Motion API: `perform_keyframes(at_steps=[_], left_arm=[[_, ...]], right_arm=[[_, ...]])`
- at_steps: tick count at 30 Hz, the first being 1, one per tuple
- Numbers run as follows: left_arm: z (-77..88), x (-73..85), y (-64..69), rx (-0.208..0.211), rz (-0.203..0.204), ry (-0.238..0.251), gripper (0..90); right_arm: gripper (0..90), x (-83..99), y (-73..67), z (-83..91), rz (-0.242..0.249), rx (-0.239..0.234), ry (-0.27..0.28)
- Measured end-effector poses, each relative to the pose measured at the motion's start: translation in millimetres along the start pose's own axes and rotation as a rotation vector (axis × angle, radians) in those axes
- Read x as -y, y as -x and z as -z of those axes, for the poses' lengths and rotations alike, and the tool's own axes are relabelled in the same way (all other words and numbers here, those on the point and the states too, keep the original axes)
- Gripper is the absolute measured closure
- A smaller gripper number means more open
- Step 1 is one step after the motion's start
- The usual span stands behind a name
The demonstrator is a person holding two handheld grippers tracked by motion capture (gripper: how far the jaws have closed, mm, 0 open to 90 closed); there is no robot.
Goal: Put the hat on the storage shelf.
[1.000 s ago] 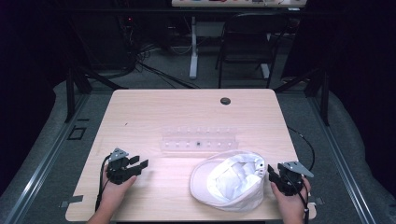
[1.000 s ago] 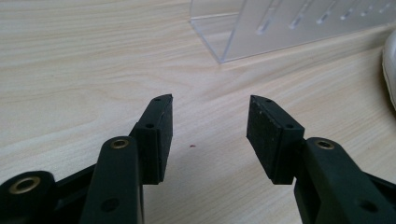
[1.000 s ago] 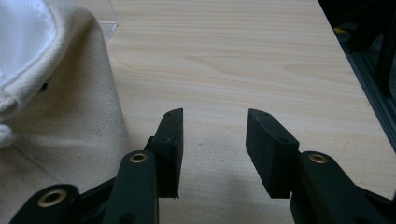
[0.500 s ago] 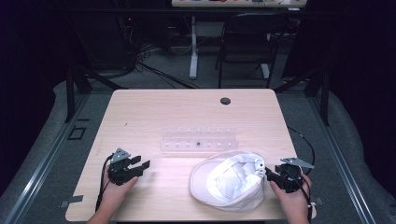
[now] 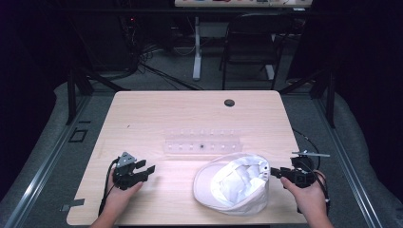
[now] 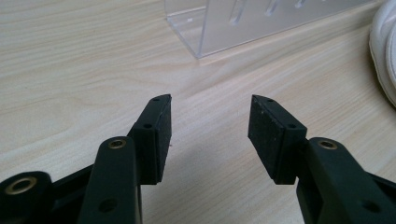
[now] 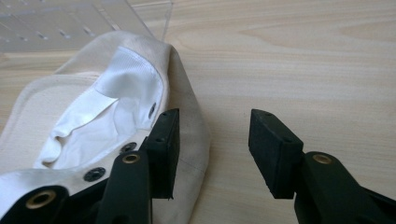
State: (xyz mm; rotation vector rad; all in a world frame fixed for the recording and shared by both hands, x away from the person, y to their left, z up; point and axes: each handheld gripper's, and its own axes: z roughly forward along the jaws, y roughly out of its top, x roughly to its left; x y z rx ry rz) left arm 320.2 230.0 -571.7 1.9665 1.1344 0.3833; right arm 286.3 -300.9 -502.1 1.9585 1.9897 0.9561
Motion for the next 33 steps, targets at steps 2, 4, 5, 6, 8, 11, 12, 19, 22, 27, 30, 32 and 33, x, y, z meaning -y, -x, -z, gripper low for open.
perform_keyframes(at_steps=[2, 4, 5, 6, 8, 11, 12, 19, 22, 27, 30, 32, 33], left_arm=[[-0.8, 0.2, 0.8, -0.002, -0.004, -0.006, 49.8], [-3.3, 0.8, 3.2, 0.007, -0.007, -0.008, 49.8], [-3.3, 0.8, 3.2, 0.007, -0.007, -0.008, 49.8], [-3.8, 0.4, 4.0, 0.007, -0.017, -0.009, 49.8], [-4.0, -0.1, 5.0, 0.011, -0.021, -0.011, 49.9], [-4.0, -0.1, 4.9, 0.011, -0.023, -0.013, 49.9], [-4.0, -0.1, 4.9, 0.011, -0.023, -0.013, 49.9], [-3.3, 0.9, 2.6, 0.002, -0.008, -0.011, 49.8], [-3.0, 0.8, 2.2, 0.001, -0.008, -0.005, 49.9], [-3.5, 0.9, 2.4, 0.002, -0.009, -0.01, 49.8], [-3.7, 1.0, 2.4, -0.002, -0.01, -0.012, 49.8], [-3.7, 1.0, 2.5, -0.002, -0.01, -0.013, 49.8], [-3.7, 1.0, 2.6, -0.002, -0.011, -0.013, 49.8]], right_arm=[[54.0, -2.1, -1.3, 2.5, -0.002, -0.003, -0.004], [52.3, -10.5, -7.4, 12.9, -0.016, -0.048, -0.023], [52.3, -10.5, -7.4, 12.9, -0.016, -0.048, -0.023], [50.1, -15.2, -11.2, 16.7, -0.032, -0.064, -0.042], [48.0, -18.3, -12.9, 16.6, -0.028, -0.086, -0.064], [45.9, -21.7, -17.2, 11.8, -0.003, -0.088, -0.094], [45.9, -21.7, -17.2, 11.8, -0.003, -0.088, -0.094], [45.1, -21.6, -19.3, -5.3, -0.093, -0.105, -0.202], [45.2, -20.9, -18.2, -8.0, -0.116, -0.114, -0.232], [46.1, -18.5, -16.4, -13.6, -0.188, -0.169, -0.271], [46.9, -17.7, -15.4, -15.9, -0.208, -0.184, -0.276], [48.2, -17.6, -15.1, -17.1, -0.217, -0.189, -0.283], [49.1, -17.5, -14.8, -18.0, -0.223, -0.194, -0.293]])
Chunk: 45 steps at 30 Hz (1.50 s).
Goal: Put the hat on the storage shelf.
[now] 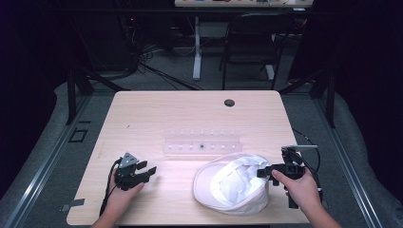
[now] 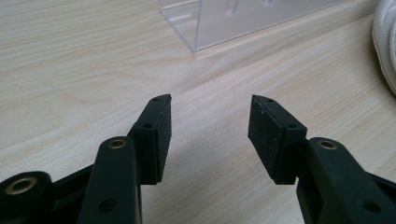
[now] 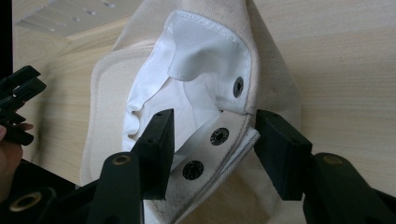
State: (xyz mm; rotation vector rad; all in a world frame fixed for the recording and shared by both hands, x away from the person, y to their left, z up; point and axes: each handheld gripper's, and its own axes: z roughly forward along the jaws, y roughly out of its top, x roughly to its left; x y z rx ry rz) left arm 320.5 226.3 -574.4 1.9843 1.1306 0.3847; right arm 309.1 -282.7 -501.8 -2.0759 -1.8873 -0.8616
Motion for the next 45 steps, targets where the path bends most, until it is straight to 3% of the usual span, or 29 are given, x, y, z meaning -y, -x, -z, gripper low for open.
perform_keyframes(at_steps=[9, 11, 13, 17, 22, 28, 34, 41, 44, 45], left_arm=[[0.0, 0.0, -0.7, -0.002, 0.0, -0.006, 49.6], [0.3, -0.1, -1.1, -0.003, -0.002, -0.005, 49.7], [0.4, 0.0, -1.2, -0.004, 0.002, -0.008, 49.6], [0.0, 0.1, -1.5, -0.006, 0.002, -0.01, 49.6], [-0.5, 0.1, -1.9, -0.009, 0.0, -0.011, 49.7], [-1.0, 0.4, -2.0, -0.009, 0.003, -0.014, 49.7], [-0.8, 0.4, -2.4, -0.012, 0.003, -0.013, 49.7], [-1.6, 0.5, -2.8, -0.015, 0.006, -0.017, 49.7], [-0.8, 0.2, -3.5, -0.01, 0.002, -0.015, 49.7], [-0.5, 0.1, -3.5, -0.01, 0.001, -0.015, 49.7]], right_arm=[[57.1, 1.8, -1.8, -5.9, -0.014, -0.004, -0.003], [59.9, 0.8, -0.8, -4.4, 0.0, 0.031, -0.033], [62.5, 0.8, -0.8, -7.5, -0.023, 0.008, -0.019], [70.3, -2.4, -2.4, -6.1, 0.027, 0.023, -0.063], [74.8, -7.0, -8.2, -3.2, 0.094, 0.067, -0.092], [77.1, -10.9, -15.8, -3.1, 0.099, 0.1, -0.073], [78.9, -15.8, -25.0, 0.4, 0.141, 0.152, -0.099], [79.6, -21.4, -30.5, 2.9, 0.135, 0.198, -0.104], [79.6, -25.4, -36.2, 5.3, 0.161, 0.228, -0.115], [79.6, -25.3, -38.3, 4.5, 0.16, 0.243, -0.094]])
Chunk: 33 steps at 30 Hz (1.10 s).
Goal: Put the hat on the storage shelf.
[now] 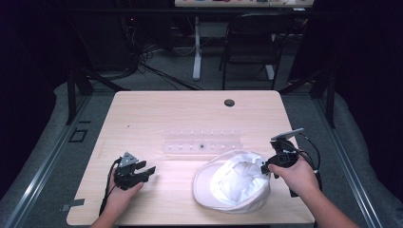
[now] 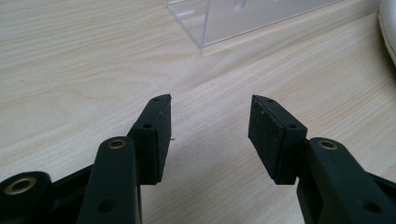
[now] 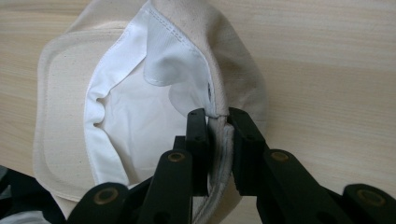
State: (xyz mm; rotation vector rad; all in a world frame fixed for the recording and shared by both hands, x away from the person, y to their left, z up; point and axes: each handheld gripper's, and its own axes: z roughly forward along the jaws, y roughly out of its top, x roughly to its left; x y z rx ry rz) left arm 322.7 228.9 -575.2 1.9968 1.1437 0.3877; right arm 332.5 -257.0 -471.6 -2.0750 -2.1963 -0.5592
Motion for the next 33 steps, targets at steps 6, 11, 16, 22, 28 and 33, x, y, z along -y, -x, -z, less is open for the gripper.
perform_keyframes(at_steps=[6, 11, 16, 22, 28, 33], left_arm=[[0.2, -0.5, 3.0, -0.01, -0.031, -0.001, 49.7], [-0.1, -0.7, 2.6, -0.012, -0.029, -0.002, 49.7], [0.2, -0.7, 3.1, -0.013, -0.031, -0.002, 49.7], [0.3, -0.7, 2.4, -0.012, -0.03, -0.002, 49.7], [-0.1, -0.7, 2.0, -0.01, -0.035, -0.008, 49.7], [-0.1, -0.6, 2.4, -0.01, -0.028, -0.004, 49.7]], right_arm=[[79.8, -5.5, -4.7, 4.0, 0.027, 0.032, -0.033], [80.0, -7.8, -9.1, 7.7, 0.031, 0.05, -0.031], [80.2, -10.3, -13.6, 12.1, 0.038, 0.061, -0.013], [80.3, -16.5, -16.2, 18.7, 0.054, 0.072, -0.035], [80.4, -22.8, -20.5, 26.2, 0.04, 0.09, -0.049], [80.4, -27.9, -25.0, 33.9, 0.037, 0.093, -0.081]])
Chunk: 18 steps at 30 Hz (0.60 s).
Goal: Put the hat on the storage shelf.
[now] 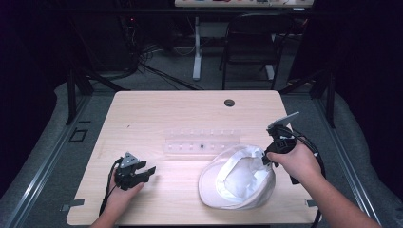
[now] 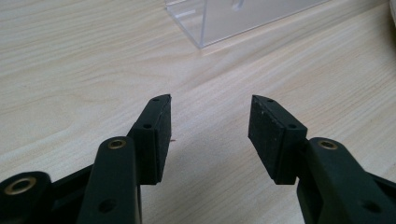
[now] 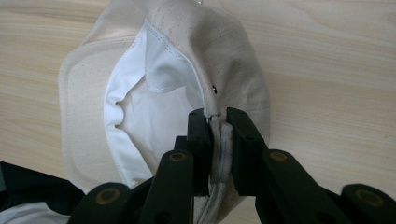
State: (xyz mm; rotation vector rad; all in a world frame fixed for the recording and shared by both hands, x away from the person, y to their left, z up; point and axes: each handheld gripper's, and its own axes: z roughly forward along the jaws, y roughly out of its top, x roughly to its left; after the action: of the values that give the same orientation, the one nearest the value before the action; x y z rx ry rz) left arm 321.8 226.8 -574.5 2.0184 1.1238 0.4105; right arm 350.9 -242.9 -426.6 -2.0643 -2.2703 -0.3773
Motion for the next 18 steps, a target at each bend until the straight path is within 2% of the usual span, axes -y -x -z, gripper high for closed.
perform_keyframes(at_steps=[4, 5, 8, 10, 18], left_arm=[[-0.3, 0.1, -0.4, 0.001, -0.005, -0.003, 49.7], [-0.3, 0.1, -0.3, 0.001, -0.004, -0.002, 49.7], [-0.3, 0.2, -0.4, 0.0, -0.005, -0.004, 49.7], [-0.2, 0.2, -0.4, -0.001, -0.005, -0.002, 49.7], [0.6, 0.2, -0.3, 0.001, -0.007, 0.0, 49.7]], right_arm=[[80.5, -3.2, -3.0, 5.3, -0.008, -0.004, -0.007], [80.6, -4.0, -2.1, 7.2, 0.012, 0.006, -0.021], [80.6, -6.2, -4.8, 9.4, -0.021, 0.001, -0.006], [80.7, -8.2, -4.4, 13.6, -0.017, -0.004, -0.022], [80.8, -10.2, -3.6, 26.6, -0.037, -0.063, -0.023]])
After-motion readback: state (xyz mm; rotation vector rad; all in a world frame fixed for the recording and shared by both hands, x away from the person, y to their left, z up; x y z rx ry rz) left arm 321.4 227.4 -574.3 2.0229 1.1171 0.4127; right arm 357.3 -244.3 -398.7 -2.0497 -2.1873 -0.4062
